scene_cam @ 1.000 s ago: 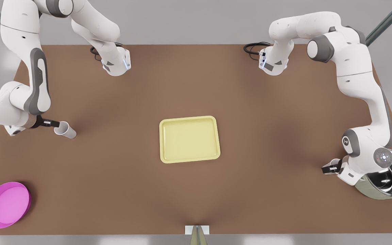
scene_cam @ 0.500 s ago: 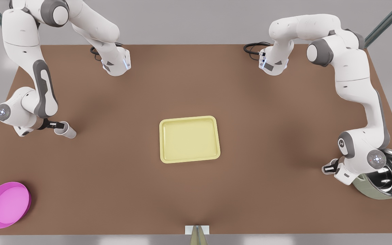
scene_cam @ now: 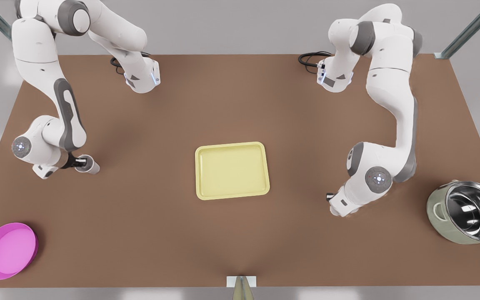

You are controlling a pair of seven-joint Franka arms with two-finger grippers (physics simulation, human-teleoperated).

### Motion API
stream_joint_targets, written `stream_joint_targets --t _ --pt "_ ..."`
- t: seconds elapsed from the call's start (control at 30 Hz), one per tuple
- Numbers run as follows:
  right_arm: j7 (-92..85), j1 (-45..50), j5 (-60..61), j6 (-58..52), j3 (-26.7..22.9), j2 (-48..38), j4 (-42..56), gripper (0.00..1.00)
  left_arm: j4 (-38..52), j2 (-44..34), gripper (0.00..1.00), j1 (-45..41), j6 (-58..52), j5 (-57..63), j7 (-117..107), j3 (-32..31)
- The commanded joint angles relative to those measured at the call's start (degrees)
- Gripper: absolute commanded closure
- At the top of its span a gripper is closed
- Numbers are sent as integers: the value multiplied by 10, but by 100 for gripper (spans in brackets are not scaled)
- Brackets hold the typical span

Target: Use both arms to respectively pick up the white IKEA cups from the middle-left and middle-right positions, then place the white IKEA cups onto the middle-middle tray, ensuring that the cups remain upright and do not tip over

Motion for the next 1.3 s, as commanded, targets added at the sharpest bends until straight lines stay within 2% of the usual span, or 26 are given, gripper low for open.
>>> stream_joint_targets --t 0.0,0.07,0.13,0.17,0.23,0.37,0.67,0.77,0.8,0.83,0.9,0.93,0.97,1.13,1.2,1.27 --pt "-5 36 38 2 12 8 21 79 4 1 79 -39 -34 25 -304 -24" --pt "-5 107 70 2 13 26 61 79 -2 13 79 -62 16 26 -385 -58" --pt "-3 179 103 2 13 32 94 79 -43 2 79 -93 54 25 -410 -58" --pt "17 208 106 2 13 32 99 79 -86 -14 79 -117 113 23 -450 -59" --pt "42 266 106 2 13 29 105 79 -110 -16 79 -162 149 25 -487 -59" --pt "62 352 155 6 14 33 120 79 -115 -13 79 -234 145 60 -562 -57" --pt "90 418 160 10 14 96 190 79 -115 28 79 -254 118 76 -567 -57" --pt "90 440 160 12 14 108 202 79 -114 33 65 -255 118 84 -567 -57" --pt "89 441 159 12 14 121 208 79 -114 33 44 -255 118 84 -567 -57" --pt "89 441 159 12 14 129 211 79 -114 33 35 -255 117 84 -567 -57" --pt "87 441 159 12 14 141 213 79 -112 31 3 -254 109 84 -567 -57" --pt "88 439 160 12 14 142 214 79 -111 30 0 -254 103 84 -567 -57" --pt "89 439 160 12 14 142 213 0 -110 28 0 -253 95 84 -568 -57" --pt "85 435 160 10 14 146 213 0 -106 -10 0 -248 42 76 -567 -58" --pt "89 436 160 9 14 144 213 0 -64 -27 0 -242 -54 55 -565 -58" --pt "85 435 161 0 13 130 213 0 42 -29 0 -203 -216 37 -560 -58"
